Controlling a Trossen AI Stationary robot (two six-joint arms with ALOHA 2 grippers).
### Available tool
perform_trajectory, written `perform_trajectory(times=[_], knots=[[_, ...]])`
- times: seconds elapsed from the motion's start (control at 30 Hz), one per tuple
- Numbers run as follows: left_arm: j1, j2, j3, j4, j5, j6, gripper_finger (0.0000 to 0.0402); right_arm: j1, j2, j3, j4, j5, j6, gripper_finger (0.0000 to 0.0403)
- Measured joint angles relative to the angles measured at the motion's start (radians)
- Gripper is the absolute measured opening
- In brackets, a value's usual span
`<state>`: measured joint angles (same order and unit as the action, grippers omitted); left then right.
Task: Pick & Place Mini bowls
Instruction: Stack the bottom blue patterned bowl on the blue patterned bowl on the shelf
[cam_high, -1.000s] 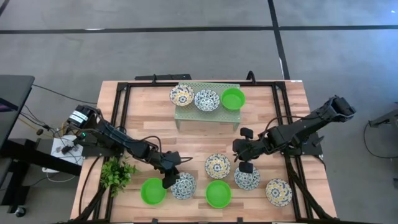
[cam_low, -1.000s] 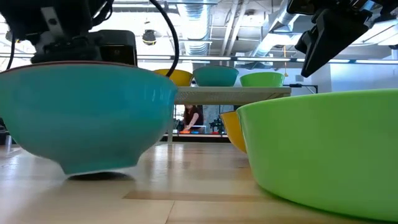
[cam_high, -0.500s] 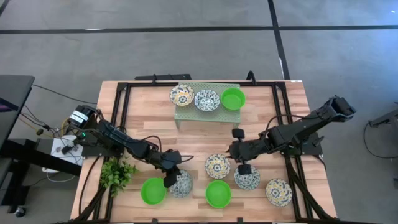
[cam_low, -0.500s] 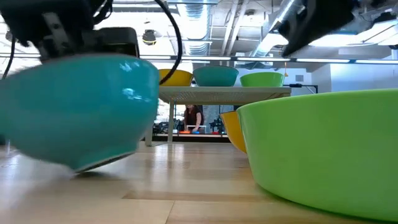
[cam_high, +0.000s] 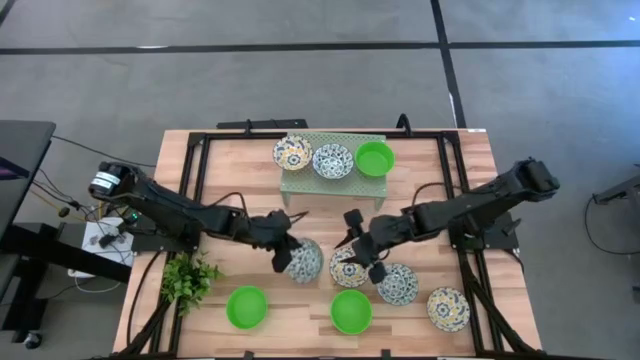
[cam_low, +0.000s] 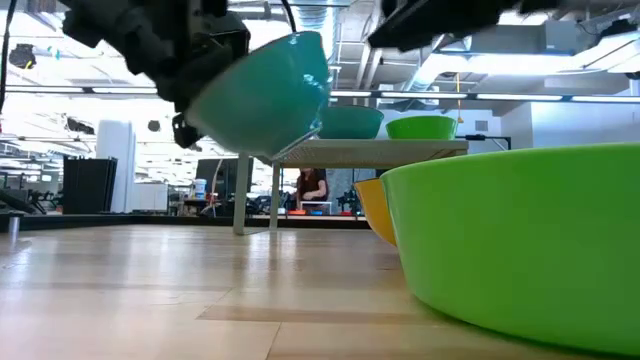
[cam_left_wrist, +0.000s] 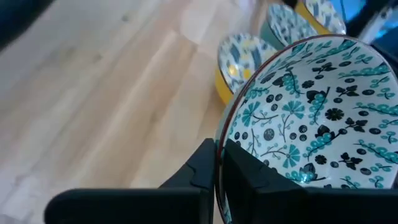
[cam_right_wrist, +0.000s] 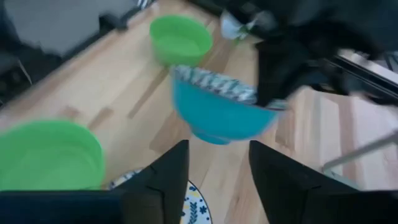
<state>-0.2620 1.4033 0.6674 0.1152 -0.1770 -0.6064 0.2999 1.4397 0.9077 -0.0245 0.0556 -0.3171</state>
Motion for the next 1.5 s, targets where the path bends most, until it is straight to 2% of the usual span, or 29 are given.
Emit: perform_trajectory(times=[0.2, 0.4, 0.6, 0.9, 1.1, 1.27, 1.4, 1.5], knots=[[0.073, 0.008, 0.000, -0.024, 0.015, -0.057, 0.0018, -0.020, 0.147, 0.132, -0.020, -0.004, -0.164, 0.0197], [0.123, 0.013, 0.000, -0.042, 0.055, -0.163, 0.0019, -0.054, 0.294, 0.359, -0.292, -0.007, -0.191, 0.0196], [0.136, 0.017, 0.000, -0.079, 0.065, -0.185, 0.0019, -0.068, 0.447, 0.565, -0.534, -0.005, -0.282, 0.0185], [0.137, 0.012, 0.000, -0.092, 0.063, -0.186, 0.0024, -0.088, 0.626, 0.819, -0.817, -0.008, -0.288, 0.0141], [0.136, 0.012, -0.002, -0.097, 0.063, -0.183, 0.0025, -0.091, 0.694, 0.906, -0.896, -0.011, -0.295, 0.0072], [0.144, 0.011, -0.006, -0.089, 0.057, -0.173, 0.0029, -0.092, 0.698, 0.915, -0.906, -0.015, -0.296, 0.0021], [0.156, 0.011, -0.006, -0.089, 0.068, -0.172, 0.0052, -0.092, 0.697, 0.915, -0.909, -0.011, -0.289, 0.0013], [0.160, 0.011, -0.006, -0.089, 0.069, -0.189, 0.0077, -0.093, 0.697, 0.915, -0.913, -0.005, -0.271, 0.0028]])
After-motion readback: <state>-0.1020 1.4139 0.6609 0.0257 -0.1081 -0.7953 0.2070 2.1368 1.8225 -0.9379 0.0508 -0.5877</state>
